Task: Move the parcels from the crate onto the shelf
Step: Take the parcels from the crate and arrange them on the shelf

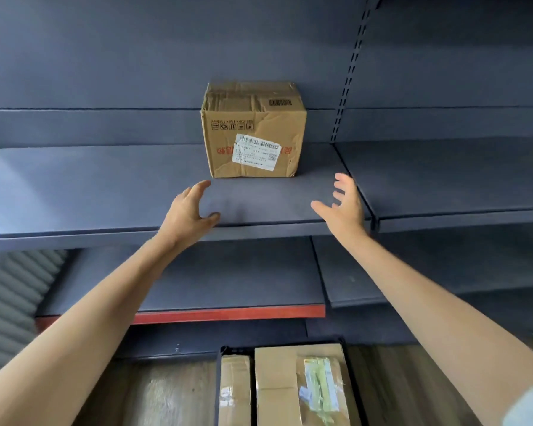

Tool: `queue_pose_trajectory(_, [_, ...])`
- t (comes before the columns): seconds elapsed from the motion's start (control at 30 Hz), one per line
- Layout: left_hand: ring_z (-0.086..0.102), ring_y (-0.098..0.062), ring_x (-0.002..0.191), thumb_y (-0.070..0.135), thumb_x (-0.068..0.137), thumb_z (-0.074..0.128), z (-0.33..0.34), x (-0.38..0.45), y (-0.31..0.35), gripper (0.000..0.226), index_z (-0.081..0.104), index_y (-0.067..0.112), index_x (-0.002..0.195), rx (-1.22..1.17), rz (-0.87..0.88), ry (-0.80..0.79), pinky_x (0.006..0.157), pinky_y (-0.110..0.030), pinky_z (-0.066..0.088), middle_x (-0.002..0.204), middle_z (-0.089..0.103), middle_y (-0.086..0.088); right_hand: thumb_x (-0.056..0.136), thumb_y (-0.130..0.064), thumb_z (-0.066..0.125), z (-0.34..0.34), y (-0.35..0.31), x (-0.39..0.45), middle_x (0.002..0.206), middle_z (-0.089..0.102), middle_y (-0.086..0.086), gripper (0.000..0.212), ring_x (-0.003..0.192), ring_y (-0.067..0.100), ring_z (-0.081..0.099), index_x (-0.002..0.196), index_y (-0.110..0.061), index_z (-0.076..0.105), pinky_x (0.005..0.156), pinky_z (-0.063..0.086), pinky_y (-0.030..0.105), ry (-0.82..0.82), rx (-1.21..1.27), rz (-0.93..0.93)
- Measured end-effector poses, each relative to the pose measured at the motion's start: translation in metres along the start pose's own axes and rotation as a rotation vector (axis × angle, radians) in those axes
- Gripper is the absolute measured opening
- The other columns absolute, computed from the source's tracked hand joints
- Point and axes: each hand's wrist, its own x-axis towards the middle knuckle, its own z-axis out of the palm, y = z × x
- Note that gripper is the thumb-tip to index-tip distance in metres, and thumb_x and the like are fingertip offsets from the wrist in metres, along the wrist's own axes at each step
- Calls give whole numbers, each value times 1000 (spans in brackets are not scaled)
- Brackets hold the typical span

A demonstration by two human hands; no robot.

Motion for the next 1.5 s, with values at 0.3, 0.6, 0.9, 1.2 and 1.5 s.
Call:
queue_pose_trajectory(0.3, [45,-47,122,20,70,61,39,-106,-26,61,51,0,126,259,254,-109,99,-57,39,130,53,-24,78,-12,68,-75,61,-137,137,40,7,57,123,23,42,130,-14,44,94,33,26,-177,-477,20])
queue_pose_trajectory(0.6, [26,-29,138,27,83,59,132,-227,-21,66,32,18,143,421,14,-440,108,-45,28,150,30,-6,81,-18,64,-121,170,-245,148,24,10,67,134,31,23,140,-16,33,110,22,36,-571,-808,220])
queue_pose_trajectory(0.9, [19,-29,140,33,88,53,212,-329,-7,67,20,21,145,494,-265,-718,110,-47,25,154,20,-8,82,-13,58,-162,237,-299,149,21,7,67,132,31,24,142,-19,29,108,25,34,-740,-865,317])
queue_pose_trajectory(1.2, [23,-29,136,33,87,52,249,-334,4,62,25,19,140,511,-232,-808,106,-51,29,147,26,-9,84,-16,57,-155,257,-307,150,21,6,64,133,28,23,142,-19,29,108,30,37,-767,-836,341])
queue_pose_trajectory(1.5, [26,-32,134,33,84,57,320,-299,-18,69,23,17,142,406,-231,-824,106,-56,31,150,25,-11,80,-15,62,-116,309,-291,144,29,10,65,126,33,32,139,-14,35,106,28,35,-747,-759,405])
